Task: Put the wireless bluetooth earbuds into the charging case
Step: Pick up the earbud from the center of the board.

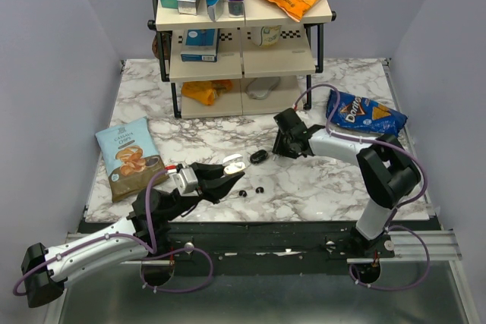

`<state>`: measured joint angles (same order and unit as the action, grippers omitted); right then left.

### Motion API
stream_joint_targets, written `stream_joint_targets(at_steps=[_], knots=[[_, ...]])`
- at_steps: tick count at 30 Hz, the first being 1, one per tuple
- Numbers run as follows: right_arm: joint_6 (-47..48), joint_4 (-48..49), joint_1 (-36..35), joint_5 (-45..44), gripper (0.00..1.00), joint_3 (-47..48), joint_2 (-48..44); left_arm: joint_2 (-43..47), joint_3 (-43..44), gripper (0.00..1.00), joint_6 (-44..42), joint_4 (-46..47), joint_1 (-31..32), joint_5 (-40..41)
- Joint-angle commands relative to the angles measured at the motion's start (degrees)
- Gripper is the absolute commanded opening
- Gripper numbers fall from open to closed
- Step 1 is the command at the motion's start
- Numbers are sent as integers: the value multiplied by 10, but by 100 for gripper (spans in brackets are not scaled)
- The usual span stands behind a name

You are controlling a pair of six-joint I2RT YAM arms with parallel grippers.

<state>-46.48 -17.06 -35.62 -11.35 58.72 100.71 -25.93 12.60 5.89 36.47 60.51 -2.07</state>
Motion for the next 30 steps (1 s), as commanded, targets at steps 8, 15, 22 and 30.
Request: stream_joint_targets(at_steps=[8, 15, 22, 30], knots=[[9, -49, -9, -12, 47, -19, 36, -5, 6, 0, 7, -2, 8, 2], [4, -113, -13, -44, 48, 25, 73, 11, 7, 0, 12, -10, 13, 7], [-16, -158, -16, -53, 47, 38, 85, 32, 9, 0, 11, -25, 19, 16], [-49, -180, -32, -46, 45, 37, 80, 41, 8, 0, 17, -26, 29, 16]])
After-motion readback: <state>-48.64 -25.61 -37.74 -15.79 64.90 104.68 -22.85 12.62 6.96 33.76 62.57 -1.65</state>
